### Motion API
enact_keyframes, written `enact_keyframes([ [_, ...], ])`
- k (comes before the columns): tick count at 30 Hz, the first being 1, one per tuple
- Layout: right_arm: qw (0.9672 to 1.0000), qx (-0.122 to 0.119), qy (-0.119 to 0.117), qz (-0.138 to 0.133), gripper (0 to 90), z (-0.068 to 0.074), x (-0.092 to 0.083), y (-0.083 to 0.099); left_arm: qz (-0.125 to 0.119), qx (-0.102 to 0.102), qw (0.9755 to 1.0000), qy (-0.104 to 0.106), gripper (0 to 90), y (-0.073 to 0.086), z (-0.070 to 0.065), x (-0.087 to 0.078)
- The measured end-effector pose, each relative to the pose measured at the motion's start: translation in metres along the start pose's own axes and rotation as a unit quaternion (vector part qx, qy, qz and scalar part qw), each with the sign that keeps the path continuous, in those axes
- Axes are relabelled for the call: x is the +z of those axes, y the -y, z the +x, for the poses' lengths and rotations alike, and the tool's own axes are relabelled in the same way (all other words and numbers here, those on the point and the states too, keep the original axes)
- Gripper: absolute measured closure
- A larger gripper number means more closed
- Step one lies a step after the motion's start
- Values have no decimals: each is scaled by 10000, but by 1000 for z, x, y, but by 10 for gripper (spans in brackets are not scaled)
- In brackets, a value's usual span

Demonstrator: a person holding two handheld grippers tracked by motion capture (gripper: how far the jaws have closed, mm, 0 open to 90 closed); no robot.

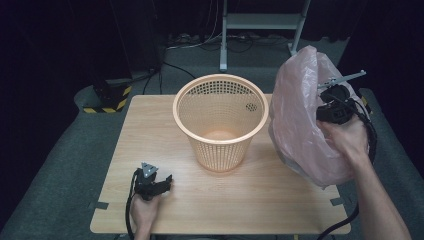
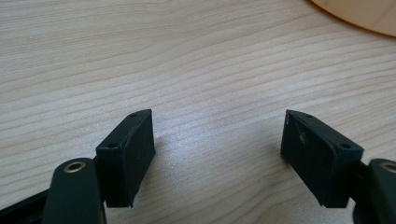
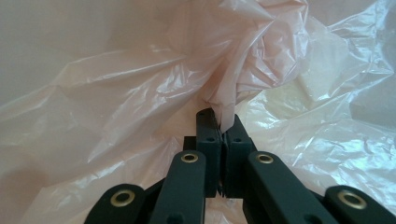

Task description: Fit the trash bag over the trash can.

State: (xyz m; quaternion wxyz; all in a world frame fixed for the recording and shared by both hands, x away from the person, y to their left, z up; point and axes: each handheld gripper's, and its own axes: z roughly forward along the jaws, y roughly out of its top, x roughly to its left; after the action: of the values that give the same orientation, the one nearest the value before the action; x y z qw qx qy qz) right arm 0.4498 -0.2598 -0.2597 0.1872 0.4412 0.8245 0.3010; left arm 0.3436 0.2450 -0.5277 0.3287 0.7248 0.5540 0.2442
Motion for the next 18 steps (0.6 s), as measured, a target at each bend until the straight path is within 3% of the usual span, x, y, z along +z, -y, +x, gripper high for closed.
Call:
enact_keyframes([
  [18,9998,-154,-93,-104,881,11,-14,-23,4,6,10000,0,258,0,0,0],
])
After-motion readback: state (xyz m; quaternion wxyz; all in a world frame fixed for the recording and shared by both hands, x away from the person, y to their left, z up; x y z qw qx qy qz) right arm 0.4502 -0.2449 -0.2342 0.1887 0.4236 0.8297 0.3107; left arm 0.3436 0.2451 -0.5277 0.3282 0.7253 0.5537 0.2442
